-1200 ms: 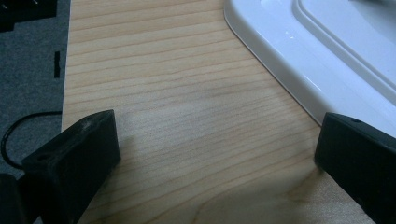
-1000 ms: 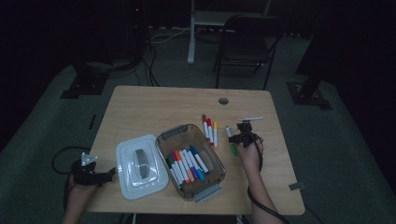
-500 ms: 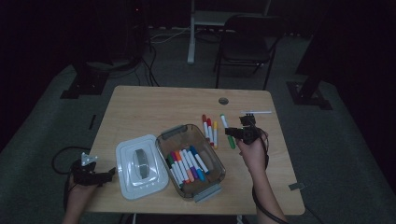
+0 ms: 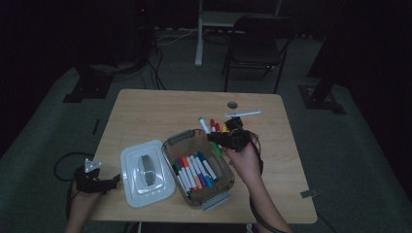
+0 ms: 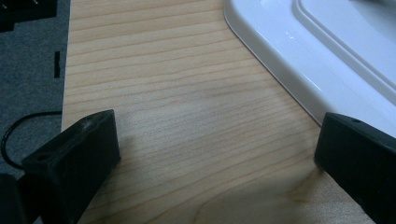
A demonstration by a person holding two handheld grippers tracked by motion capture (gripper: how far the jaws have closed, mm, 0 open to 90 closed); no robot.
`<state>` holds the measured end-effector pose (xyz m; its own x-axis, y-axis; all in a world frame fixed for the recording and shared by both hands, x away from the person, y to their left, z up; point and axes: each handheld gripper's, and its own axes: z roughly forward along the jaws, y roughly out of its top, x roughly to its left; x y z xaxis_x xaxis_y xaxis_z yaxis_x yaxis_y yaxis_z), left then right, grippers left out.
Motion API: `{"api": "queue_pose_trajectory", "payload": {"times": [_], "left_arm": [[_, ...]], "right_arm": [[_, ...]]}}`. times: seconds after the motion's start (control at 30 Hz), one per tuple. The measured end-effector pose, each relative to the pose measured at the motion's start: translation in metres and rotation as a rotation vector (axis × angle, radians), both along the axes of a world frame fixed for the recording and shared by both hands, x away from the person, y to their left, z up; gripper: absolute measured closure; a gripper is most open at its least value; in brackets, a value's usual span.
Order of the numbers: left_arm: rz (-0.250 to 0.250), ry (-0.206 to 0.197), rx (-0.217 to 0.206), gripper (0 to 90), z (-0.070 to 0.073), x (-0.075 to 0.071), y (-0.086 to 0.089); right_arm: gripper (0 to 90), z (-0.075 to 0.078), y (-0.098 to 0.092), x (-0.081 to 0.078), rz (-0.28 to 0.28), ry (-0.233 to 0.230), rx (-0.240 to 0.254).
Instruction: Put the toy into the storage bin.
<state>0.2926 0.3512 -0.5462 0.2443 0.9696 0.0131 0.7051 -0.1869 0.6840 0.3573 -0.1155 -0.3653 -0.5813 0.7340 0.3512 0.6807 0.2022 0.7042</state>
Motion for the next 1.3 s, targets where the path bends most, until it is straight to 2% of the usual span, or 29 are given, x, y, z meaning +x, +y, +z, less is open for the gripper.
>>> {"api": "queue_pose_trajectory", "payload": {"times": [0.07,0.17,0.3,0.33,0.37,0.4,0.43,0.5,0.6,0.67,0.7,0.93,1.0,1.2,1.3], "left_arm": [[0.002,-0.001,-0.003,0.5,0.0,0.0,0.0],[0.002,-0.001,-0.003,0.5,0.0,0.0,0.0],[0.001,-0.001,-0.001,0.5,0.0,0.0,0.0],[0.001,-0.001,-0.001,0.5,0.0,0.0,0.0],[0.0,0.0,0.0,0.5,0.0,0.0,0.0],[0.0,-0.001,0.0,0.5,0.0,0.0,0.0],[0.001,-0.002,-0.001,0.5,0.0,0.0,0.0],[0.0,-0.001,0.0,0.5,0.0,0.0,0.0],[0.001,-0.001,0.0,0.5,0.0,0.0,0.0],[0.0,-0.001,0.0,0.5,0.0,0.0,0.0],[0.001,-0.003,-0.002,0.5,0.0,0.0,0.0],[0.001,-0.003,-0.002,0.5,0.0,0.0,0.0],[0.003,-0.004,-0.003,0.5,0.0,0.0,0.0],[0.001,-0.002,0.0,0.5,0.0,0.0,0.0],[0.002,-0.002,-0.003,0.5,0.0,0.0,0.0]], "right_arm": [[76.8,0.0,0.011,-0.003,0.033,0.006,0.009],[76.8,-0.004,0.028,-0.006,0.072,0.023,-0.003],[76.8,-0.019,0.051,-0.008,0.127,0.055,-0.045],[76.8,-0.019,0.051,-0.008,0.127,0.055,-0.045],[76.8,-0.026,0.056,-0.007,0.134,0.072,-0.041],[76.8,-0.034,0.064,-0.007,0.155,0.09,-0.069],[76.8,-0.039,0.068,-0.007,0.164,0.105,-0.065],[76.8,-0.049,0.076,-0.008,0.184,0.129,-0.093],[76.8,-0.061,0.084,-0.006,0.229,0.187,-0.099],[76.8,-0.067,0.089,-0.005,0.246,0.206,-0.127],[76.8,-0.069,0.09,-0.005,0.257,0.222,-0.121],[76.8,-0.077,0.105,-0.005,0.297,0.241,-0.209],[76.7,-0.08,0.108,-0.004,0.31,0.259,-0.211],[76.6,-0.088,0.116,-0.002,0.339,0.288,-0.272],[76.4,-0.092,0.116,0.001,0.348,0.315,-0.274]]}}
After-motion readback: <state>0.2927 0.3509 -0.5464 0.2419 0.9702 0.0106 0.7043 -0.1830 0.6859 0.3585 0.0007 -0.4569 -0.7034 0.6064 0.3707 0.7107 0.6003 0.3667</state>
